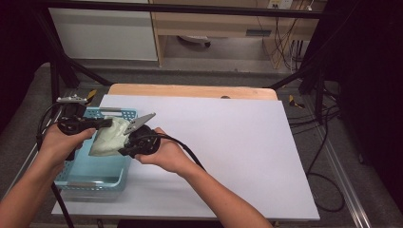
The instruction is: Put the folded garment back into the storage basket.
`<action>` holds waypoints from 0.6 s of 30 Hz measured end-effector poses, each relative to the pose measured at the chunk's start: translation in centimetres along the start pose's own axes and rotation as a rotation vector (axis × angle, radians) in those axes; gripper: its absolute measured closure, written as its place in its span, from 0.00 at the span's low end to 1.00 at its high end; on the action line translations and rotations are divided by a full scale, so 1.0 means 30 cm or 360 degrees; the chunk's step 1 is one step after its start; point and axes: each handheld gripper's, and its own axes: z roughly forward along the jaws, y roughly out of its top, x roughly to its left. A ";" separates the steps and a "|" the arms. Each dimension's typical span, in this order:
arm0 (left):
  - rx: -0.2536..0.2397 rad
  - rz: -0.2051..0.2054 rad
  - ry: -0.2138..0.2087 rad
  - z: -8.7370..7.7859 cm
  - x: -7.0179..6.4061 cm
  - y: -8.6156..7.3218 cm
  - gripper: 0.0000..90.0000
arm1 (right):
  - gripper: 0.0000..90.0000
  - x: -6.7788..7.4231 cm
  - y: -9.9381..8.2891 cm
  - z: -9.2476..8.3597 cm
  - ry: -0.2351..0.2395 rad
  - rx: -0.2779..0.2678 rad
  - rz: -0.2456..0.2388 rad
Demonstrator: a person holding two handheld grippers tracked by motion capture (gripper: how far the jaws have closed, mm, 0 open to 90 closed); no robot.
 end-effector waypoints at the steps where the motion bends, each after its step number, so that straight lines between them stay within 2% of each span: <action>1: 0.0001 -0.0002 0.0000 0.000 0.001 -0.002 0.91 | 0.93 0.000 0.000 0.002 0.0003 0.0004 -0.0002; 18: 0.0003 -0.0040 0.0016 0.004 0.035 -0.021 0.90 | 0.93 0.000 0.002 0.041 0.0003 0.0016 0.0007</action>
